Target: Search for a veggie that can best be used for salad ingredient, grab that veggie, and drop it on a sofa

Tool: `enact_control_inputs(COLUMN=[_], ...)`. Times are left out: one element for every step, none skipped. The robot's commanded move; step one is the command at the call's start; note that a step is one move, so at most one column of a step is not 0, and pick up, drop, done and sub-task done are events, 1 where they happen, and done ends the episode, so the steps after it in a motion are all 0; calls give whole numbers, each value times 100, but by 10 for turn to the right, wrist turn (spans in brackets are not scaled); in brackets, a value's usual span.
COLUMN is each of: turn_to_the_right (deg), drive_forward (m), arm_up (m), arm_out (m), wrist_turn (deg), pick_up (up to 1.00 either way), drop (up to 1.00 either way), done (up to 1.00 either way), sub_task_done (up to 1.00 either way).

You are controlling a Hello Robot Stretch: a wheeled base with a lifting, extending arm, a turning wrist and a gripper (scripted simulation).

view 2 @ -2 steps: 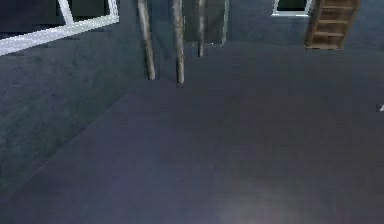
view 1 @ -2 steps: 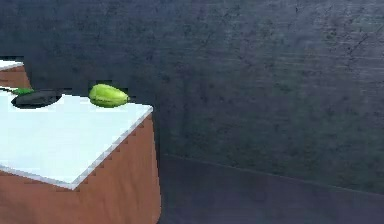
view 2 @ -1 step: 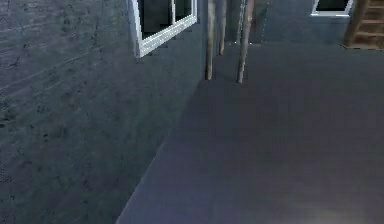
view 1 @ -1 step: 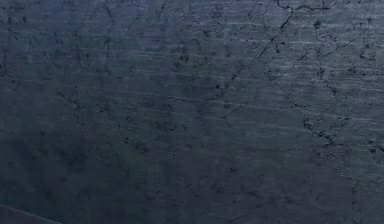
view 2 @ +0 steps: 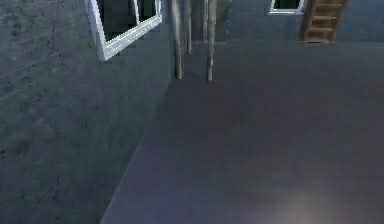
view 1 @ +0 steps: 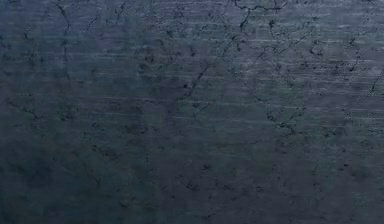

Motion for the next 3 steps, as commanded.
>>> enact_control_inputs(turn_to_the_right=[0, -360, 0], drive_forward=[15, 0, 15], arm_up=[0, 0, 0], arm_out=[0, 0, 0], wrist_turn=[0, 0, 0], pick_up=[0, 0, 0], drop=[0, 0, 0], done=[0, 0, 0], sub_task_done=[0, 0, 0])
